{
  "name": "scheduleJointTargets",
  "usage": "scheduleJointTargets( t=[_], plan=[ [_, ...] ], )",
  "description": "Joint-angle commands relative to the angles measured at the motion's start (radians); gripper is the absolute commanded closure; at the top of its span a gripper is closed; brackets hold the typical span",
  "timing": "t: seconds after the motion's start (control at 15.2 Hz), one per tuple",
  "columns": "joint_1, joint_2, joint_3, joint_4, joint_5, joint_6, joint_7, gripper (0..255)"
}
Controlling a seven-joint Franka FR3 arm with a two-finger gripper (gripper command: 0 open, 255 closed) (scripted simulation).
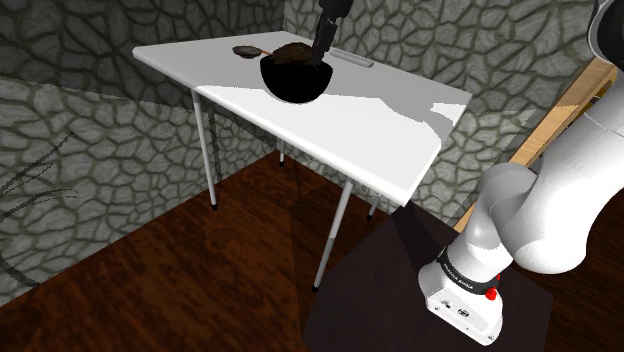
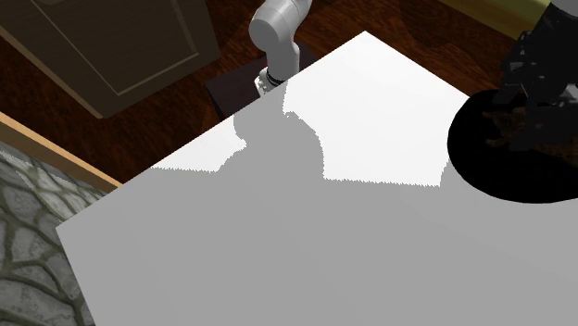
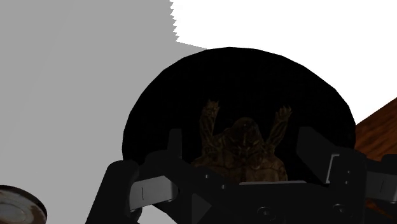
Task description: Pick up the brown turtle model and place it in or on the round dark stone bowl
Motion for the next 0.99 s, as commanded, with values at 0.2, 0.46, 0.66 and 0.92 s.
scheduleJointTargets(
  t=[0.2,0.46,0.66,0.92],
  plan=[
    [0.0,0.0,0.0,0.0,0.0,0.0,0.0,0],
    [-0.001,-0.008,0.0,0.118,-0.005,-0.125,0.003,0],
    [-0.001,-0.008,0.0,0.118,-0.005,-0.125,0.003,0],
    [-0.001,-0.008,0.0,0.118,-0.005,-0.125,0.003,0]
  ],
)
